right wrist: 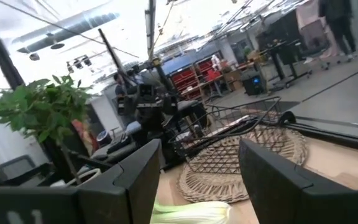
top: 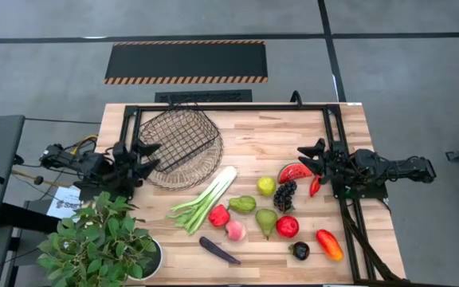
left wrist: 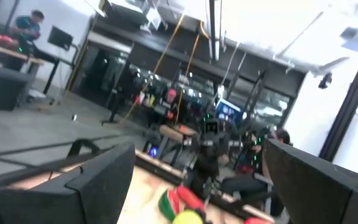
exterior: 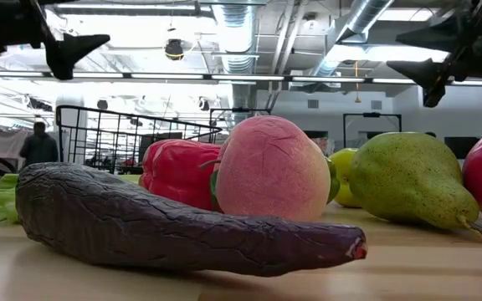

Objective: Build produce basket
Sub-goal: Put the red bell pepper into the wire basket

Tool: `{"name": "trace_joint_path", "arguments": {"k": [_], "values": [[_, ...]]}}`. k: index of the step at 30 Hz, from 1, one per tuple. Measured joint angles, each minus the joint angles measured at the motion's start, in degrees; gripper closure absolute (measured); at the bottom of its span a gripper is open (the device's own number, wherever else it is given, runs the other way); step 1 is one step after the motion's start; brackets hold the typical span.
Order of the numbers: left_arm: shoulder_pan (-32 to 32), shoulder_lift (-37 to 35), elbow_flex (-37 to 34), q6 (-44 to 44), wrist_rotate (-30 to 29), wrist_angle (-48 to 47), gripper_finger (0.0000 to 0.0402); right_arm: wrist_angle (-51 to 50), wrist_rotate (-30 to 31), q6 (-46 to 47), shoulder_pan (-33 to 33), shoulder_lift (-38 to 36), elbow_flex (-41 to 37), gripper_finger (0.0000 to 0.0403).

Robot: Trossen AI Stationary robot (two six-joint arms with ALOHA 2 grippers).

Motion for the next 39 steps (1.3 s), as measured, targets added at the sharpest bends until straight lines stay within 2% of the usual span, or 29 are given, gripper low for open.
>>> {"name": "trace_joint_path", "arguments": {"k": [6, 13, 18, 27, 32, 39], "values": [[0.0, 0.0, 1.5, -2.6, -0.4, 0.6, 0.0060, 0.1, 1.7, -1.5, 0.0, 0.2, 2.2, 0.0168], [0.0, 4.0, 8.3, -4.6, 1.1, -7.2, 0.0060, 0.3, 5.8, -4.8, 0.0, 6.4, 6.6, 0.0164], [0.0, 12.6, 16.1, -6.4, 1.1, -16.1, 0.0056, -1.3, 7.3, -7.4, 0.0, 15.4, 11.8, 0.0152], [0.0, 33.1, 31.3, -7.7, 2.8, -28.2, 0.0047, -18.3, 8.6, -7.6, 0.0, 30.5, 24.8, 0.0148], [0.0, 42.6, 37.4, -6.2, 4.8, -29.9, 0.0047, -24.2, 9.9, -7.6, 0.0, 35.6, 29.1, 0.0148], [2.5, 53.2, 42.6, -5.7, 10.2, -29.1, 0.0047, -25.3, 10.1, -7.2, 0.0, 38.5, 29.5, 0.0148]]}}
